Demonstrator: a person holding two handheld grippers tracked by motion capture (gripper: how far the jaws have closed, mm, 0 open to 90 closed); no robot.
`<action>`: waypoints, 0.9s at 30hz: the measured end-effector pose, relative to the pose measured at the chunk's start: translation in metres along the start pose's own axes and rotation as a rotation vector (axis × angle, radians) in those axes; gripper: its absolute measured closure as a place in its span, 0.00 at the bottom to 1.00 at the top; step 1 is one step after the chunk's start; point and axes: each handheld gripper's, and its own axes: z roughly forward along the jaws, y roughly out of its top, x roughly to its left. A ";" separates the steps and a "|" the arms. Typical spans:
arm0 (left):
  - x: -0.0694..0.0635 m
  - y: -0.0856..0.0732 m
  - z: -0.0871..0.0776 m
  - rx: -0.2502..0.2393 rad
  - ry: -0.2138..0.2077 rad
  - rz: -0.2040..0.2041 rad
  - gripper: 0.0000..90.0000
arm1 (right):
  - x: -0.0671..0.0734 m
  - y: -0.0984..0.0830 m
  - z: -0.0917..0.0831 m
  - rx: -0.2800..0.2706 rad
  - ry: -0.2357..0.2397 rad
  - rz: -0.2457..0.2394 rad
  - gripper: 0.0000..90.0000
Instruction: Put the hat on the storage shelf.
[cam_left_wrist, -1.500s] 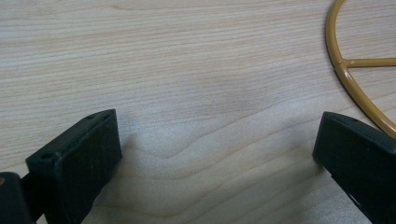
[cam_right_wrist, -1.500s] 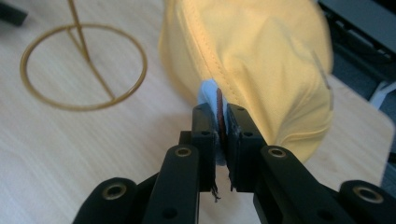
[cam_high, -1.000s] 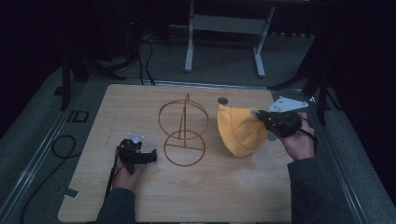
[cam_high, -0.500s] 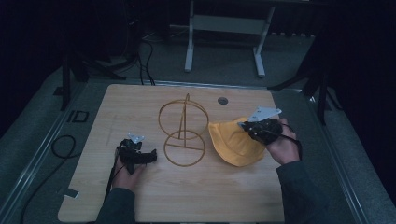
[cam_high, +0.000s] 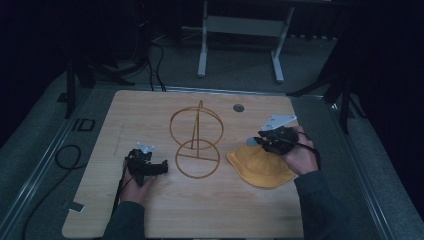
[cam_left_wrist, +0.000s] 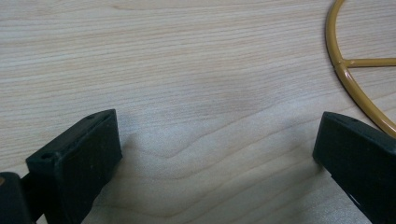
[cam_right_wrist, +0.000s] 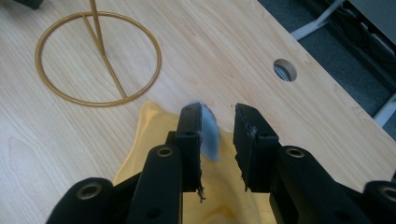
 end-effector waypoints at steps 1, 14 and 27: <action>0.000 0.000 0.000 0.000 0.000 0.000 0.01 | -0.001 0.000 -0.001 0.001 0.003 0.001 0.80; 0.000 0.000 0.000 0.000 0.000 0.000 0.01 | -0.011 -0.006 -0.007 0.051 0.011 -0.010 0.75; 0.000 0.000 0.000 0.000 0.000 0.000 0.01 | -0.015 -0.009 -0.009 0.131 0.015 -0.060 0.74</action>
